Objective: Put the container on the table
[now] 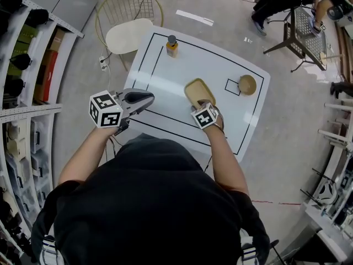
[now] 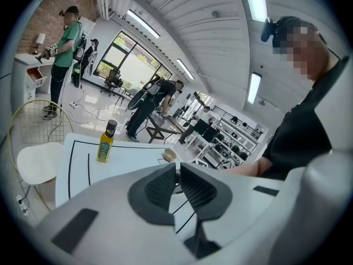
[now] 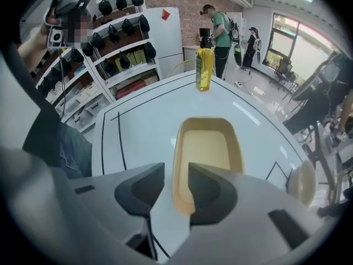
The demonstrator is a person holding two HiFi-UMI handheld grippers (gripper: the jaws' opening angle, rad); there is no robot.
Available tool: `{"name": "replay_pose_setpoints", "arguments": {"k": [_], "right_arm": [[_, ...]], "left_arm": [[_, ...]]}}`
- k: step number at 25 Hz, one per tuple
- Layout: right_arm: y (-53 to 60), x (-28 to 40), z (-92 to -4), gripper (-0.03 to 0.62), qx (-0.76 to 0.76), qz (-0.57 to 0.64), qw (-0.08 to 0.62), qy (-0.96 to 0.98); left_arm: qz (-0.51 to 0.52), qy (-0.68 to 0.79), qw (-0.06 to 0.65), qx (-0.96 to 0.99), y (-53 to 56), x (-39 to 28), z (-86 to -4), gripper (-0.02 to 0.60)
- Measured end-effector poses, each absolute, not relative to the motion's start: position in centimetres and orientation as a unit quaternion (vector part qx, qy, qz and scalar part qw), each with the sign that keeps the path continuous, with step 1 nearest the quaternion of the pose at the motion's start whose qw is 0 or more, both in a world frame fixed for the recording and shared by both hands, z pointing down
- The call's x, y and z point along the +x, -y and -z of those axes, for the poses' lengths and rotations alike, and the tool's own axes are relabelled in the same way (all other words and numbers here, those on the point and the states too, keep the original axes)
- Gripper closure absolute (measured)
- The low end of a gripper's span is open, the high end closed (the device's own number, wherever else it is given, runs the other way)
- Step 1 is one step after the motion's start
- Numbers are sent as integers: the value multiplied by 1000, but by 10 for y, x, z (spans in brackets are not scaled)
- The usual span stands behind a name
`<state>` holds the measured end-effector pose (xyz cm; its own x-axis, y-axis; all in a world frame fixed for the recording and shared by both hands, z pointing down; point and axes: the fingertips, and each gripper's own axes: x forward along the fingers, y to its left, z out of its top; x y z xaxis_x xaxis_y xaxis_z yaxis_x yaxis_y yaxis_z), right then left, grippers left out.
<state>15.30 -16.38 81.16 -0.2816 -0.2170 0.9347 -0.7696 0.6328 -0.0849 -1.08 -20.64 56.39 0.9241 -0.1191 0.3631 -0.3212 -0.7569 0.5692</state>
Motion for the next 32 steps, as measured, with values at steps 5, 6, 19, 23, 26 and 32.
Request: {"name": "replay_pose_setpoints", "arguments": {"k": [5, 6, 19, 23, 26, 32], "right_arm": [[156, 158, -788, 457, 340, -271, 485, 759], [153, 159, -784, 457, 341, -272, 481, 760], [120, 174, -734, 457, 374, -290, 418, 776], [107, 179, -723, 457, 383, -291, 409, 775], [100, 182, -715, 457, 391, -286, 403, 776], [81, 190, -699, 457, 404, -279, 395, 776]], "left_arm": [[-154, 113, 320, 928, 190, -2, -558, 551], [-153, 113, 318, 929, 187, -1, -556, 551], [-140, 102, 297, 939, 145, 19, -538, 551], [-138, 99, 293, 941, 132, 21, -535, 551], [-136, 97, 288, 943, 124, 23, -531, 551], [-130, 93, 279, 947, 106, 26, -522, 551]]}}
